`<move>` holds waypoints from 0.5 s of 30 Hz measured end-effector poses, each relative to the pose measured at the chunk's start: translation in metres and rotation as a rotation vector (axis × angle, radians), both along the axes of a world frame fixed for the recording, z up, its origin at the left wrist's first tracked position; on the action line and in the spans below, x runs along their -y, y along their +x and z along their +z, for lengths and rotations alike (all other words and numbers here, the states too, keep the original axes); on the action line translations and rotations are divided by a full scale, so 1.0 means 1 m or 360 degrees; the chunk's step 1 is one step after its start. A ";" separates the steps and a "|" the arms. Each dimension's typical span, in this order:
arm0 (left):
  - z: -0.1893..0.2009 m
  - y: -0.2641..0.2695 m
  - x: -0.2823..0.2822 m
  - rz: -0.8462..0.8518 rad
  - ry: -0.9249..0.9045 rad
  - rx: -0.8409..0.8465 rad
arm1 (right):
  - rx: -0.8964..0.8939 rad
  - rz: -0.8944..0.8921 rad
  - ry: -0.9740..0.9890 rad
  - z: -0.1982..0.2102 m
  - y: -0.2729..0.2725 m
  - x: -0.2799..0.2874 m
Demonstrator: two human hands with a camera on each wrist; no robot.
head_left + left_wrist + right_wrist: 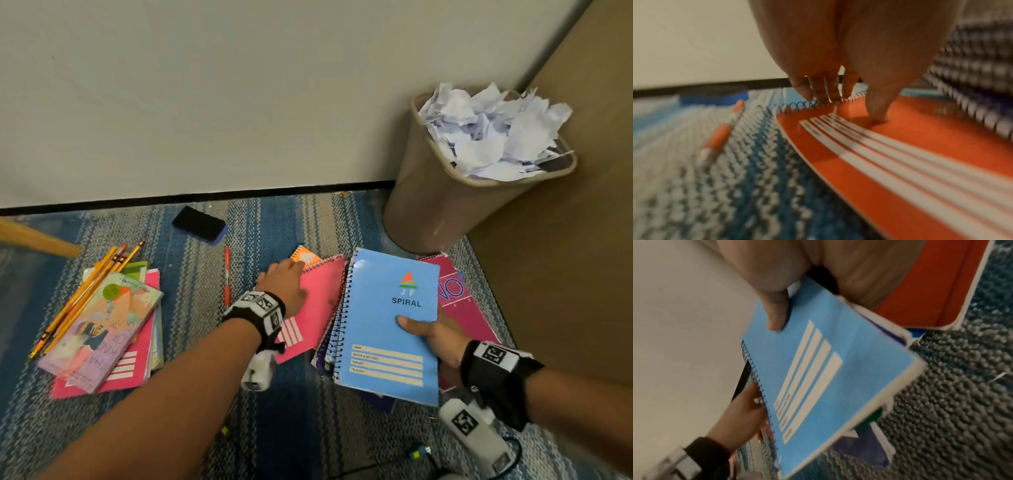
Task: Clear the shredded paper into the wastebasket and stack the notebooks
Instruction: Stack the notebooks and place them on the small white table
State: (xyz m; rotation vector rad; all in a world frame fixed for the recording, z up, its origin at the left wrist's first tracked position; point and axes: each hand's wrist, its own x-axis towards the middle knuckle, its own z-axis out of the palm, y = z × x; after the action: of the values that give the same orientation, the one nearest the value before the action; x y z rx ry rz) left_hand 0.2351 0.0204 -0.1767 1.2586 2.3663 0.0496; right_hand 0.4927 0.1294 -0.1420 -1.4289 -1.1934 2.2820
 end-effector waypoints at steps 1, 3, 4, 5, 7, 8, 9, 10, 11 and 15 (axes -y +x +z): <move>-0.005 -0.001 0.003 -0.0113 -0.0145 -0.0123 | 0.0023 -0.0035 0.0042 -0.001 -0.001 -0.002; -0.008 0.001 0.009 -0.0004 -0.0202 -0.0110 | 0.0021 -0.0120 0.0107 -0.006 0.000 -0.008; -0.012 -0.001 0.011 0.0170 -0.0137 0.0045 | 0.0001 -0.0125 0.0088 -0.003 0.000 -0.008; -0.012 -0.002 0.013 0.0391 -0.0029 0.0293 | -0.0029 -0.0086 0.0047 -0.001 -0.002 -0.008; -0.012 -0.004 0.016 0.0818 0.0289 0.1044 | -0.0084 0.0007 -0.0043 0.007 -0.008 -0.009; -0.007 0.001 0.019 0.1012 0.0468 0.1420 | -0.0107 0.0038 -0.0095 0.009 -0.012 -0.009; 0.000 0.008 0.020 0.1118 0.0637 0.1728 | -0.0123 0.0066 -0.0136 0.010 -0.018 -0.008; 0.008 0.016 0.020 0.1130 0.0782 0.1943 | -0.0109 0.0080 -0.0162 0.008 -0.025 -0.008; 0.018 0.025 0.019 0.1074 0.0830 0.2145 | -0.0082 0.0063 -0.0182 0.007 -0.032 -0.007; 0.029 0.053 0.009 0.0943 0.0810 0.2537 | -0.0011 0.0084 -0.0262 0.008 -0.041 -0.004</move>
State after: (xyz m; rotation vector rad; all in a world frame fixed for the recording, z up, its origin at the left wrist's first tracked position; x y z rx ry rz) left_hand 0.2878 0.0110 -0.1481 0.2384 1.1371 1.3248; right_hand 0.4512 0.1331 -0.1339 -1.4589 -1.0755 2.4697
